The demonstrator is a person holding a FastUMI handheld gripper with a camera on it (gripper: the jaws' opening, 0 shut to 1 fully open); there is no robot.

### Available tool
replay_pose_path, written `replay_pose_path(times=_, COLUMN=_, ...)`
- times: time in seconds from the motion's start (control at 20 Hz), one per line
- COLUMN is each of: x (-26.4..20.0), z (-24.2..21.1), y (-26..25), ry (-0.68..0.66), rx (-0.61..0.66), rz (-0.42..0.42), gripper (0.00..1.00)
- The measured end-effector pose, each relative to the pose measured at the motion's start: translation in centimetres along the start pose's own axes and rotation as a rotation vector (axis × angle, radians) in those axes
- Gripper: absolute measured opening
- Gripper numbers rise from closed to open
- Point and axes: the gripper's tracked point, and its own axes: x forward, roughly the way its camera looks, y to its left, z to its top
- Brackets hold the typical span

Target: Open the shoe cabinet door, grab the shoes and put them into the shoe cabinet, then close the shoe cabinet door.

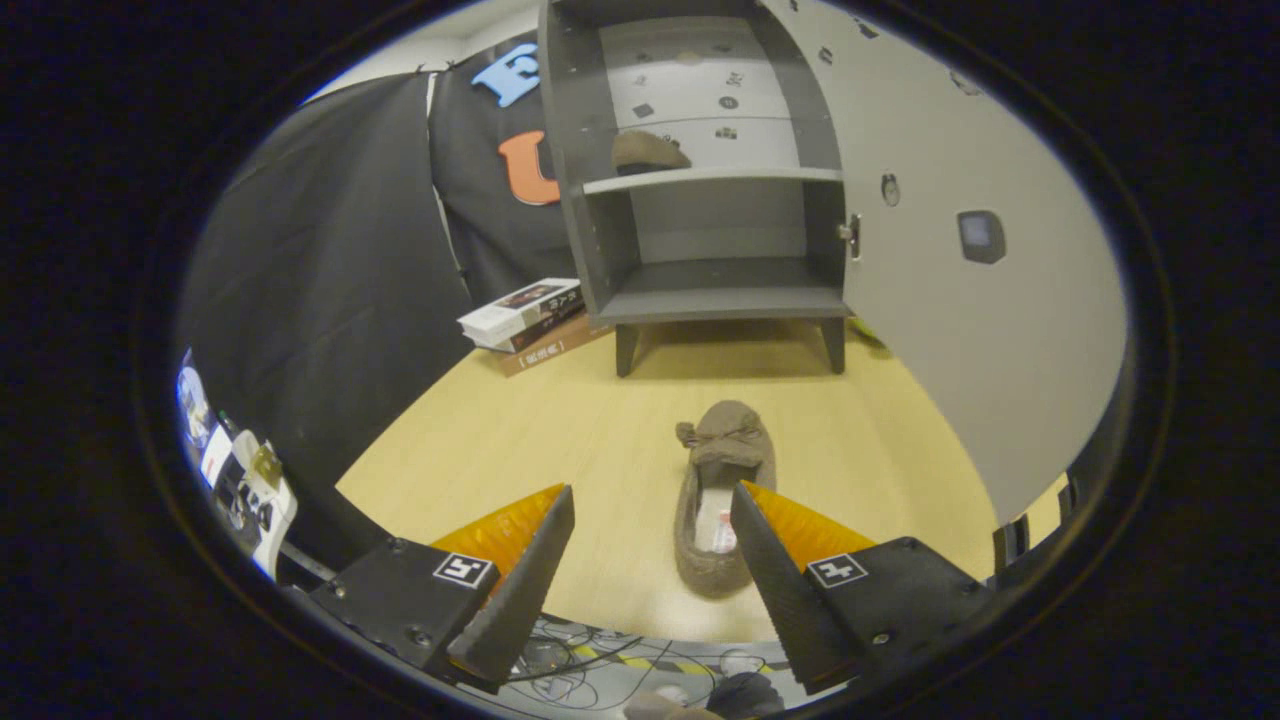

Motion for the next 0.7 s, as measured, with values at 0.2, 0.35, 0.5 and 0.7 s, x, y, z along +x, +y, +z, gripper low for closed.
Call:
replay_pose_path(times=0.2, x=5.5, z=-1.8, y=-0.3, ry=0.075, rx=0.003, rz=-0.022, gripper=0.99)
replay_pose_path(times=0.35, x=9.3, z=-3.2, y=-1.1, ry=0.145, rx=0.036, rz=-0.021, gripper=0.99)
replay_pose_path(times=0.5, x=11.7, z=-2.6, y=-1.6, ry=0.149, rx=0.045, rz=-0.045, gripper=0.99)
replay_pose_path(times=0.7, x=14.9, z=-1.6, y=-2.4, ry=0.175, rx=0.084, rz=-0.071, gripper=0.99)
